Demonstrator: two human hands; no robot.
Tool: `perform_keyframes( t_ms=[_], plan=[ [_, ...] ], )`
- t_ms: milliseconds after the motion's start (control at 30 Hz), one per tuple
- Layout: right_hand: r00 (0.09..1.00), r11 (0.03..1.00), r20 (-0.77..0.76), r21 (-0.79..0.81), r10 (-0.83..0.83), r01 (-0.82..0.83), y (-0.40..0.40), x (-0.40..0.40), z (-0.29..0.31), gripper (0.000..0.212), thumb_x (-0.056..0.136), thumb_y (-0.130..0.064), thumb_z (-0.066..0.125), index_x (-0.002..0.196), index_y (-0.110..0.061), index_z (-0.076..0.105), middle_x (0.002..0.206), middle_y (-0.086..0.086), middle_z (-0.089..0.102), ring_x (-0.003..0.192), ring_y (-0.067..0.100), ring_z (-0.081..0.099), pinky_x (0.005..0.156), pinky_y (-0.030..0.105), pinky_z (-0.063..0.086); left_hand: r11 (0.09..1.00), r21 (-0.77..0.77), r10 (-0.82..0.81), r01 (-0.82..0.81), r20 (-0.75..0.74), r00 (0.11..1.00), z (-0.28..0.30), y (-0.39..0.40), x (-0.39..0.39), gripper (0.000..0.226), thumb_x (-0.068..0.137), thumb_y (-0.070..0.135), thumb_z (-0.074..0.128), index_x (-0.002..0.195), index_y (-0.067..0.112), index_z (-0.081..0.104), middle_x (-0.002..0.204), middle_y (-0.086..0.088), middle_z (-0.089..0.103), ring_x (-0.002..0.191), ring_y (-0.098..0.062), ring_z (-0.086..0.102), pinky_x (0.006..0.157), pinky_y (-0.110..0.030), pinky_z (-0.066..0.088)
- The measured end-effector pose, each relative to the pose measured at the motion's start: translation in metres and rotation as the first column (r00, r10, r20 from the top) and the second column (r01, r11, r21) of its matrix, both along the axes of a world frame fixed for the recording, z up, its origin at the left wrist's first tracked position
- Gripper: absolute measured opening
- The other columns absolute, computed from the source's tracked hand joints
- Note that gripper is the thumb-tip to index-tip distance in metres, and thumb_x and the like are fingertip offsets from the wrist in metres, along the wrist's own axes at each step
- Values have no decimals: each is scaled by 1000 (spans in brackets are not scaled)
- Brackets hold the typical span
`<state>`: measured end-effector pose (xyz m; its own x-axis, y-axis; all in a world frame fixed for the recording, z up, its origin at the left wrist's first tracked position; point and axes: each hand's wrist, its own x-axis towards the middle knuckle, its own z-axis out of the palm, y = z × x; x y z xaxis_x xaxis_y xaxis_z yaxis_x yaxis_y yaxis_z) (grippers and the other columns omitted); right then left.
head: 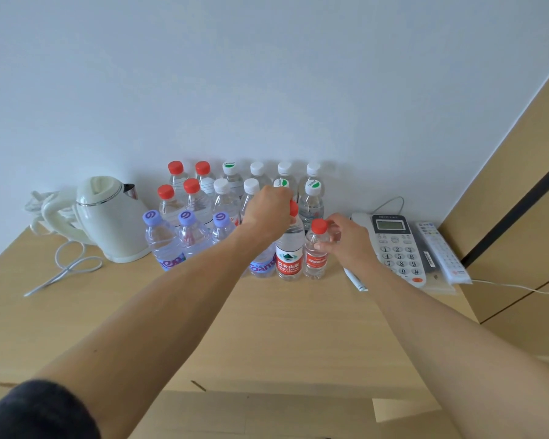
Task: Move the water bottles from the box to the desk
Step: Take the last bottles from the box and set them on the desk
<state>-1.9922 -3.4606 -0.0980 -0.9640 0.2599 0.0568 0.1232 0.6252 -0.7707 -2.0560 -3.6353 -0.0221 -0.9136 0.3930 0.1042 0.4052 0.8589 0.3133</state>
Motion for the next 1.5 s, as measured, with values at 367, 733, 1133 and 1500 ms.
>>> perform_keyframes(
  t_ms=[367,733,1133,1500],
  plan=[
    [1000,1000,12,26,9,-10,2,1,-5,36,75,-19,85,105,-14,65,93,10,65,85,23,59,76,33,45,1000,21,15,-16,31,999,-1,0,4,15,89,15,70,102,9,67,100,-12,67,92,-31,64,70,-33,47],
    [1000,999,13,32,14,-14,0,3,-4,40,77,-18,84,114,-17,66,101,12,68,95,27,63,86,40,50,998,58,27,-27,-5,1000,-2,1,12,10,94,15,65,101,8,68,99,-15,69,90,-32,65,72,-34,48],
    [1000,999,20,35,13,-14,-2,5,-6,44,77,-21,83,116,-14,64,103,3,66,92,20,59,77,29,42,998,-67,-12,5,-97,995,12,-24,0,46,86,32,77,123,11,63,104,-11,70,99,-32,65,79,-40,55],
    [1000,996,28,93,10,-13,-8,2,-3,40,80,-25,83,111,-10,63,93,-4,59,89,18,55,74,28,38,974,-224,-4,9,24,1000,-6,-57,-11,37,90,34,73,118,10,68,112,-12,68,106,-32,63,77,-35,46]
  ],
)
